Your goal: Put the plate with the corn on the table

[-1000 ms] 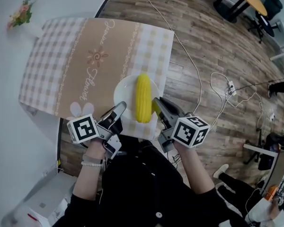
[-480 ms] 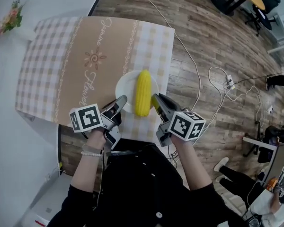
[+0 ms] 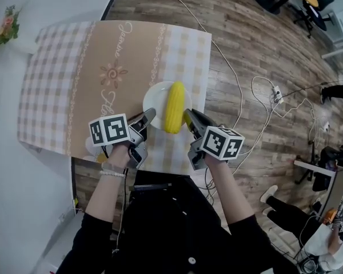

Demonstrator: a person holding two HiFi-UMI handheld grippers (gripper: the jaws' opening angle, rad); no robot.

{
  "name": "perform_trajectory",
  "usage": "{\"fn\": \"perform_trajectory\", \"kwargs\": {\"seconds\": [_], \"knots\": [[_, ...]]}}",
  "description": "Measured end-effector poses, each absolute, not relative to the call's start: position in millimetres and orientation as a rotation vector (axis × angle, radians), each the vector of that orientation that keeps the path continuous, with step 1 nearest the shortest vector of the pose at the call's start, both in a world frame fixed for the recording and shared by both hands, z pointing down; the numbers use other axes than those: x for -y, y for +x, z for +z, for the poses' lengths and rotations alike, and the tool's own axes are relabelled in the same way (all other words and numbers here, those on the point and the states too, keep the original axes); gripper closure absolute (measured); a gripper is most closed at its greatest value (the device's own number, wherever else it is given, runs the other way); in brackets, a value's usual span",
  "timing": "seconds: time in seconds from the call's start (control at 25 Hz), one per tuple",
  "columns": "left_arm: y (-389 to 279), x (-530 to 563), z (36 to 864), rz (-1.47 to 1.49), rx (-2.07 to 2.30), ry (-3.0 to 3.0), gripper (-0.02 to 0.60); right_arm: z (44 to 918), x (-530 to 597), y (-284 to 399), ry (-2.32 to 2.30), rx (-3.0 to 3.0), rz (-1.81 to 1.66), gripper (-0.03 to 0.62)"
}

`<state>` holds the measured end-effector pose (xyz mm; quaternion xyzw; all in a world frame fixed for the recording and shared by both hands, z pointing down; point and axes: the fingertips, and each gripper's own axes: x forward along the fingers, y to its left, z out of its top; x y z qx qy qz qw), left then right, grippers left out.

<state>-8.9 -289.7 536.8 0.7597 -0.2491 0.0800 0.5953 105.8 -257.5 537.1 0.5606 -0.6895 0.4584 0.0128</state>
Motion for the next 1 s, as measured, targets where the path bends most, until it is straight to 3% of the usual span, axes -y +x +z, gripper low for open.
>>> {"fn": "perform_trajectory", "kwargs": {"seconds": [1.0], "knots": [[3,319,605,0.52,0.659,1.766,0.513,601,285,116,1.7,1.934,1.361,0.491]]}}
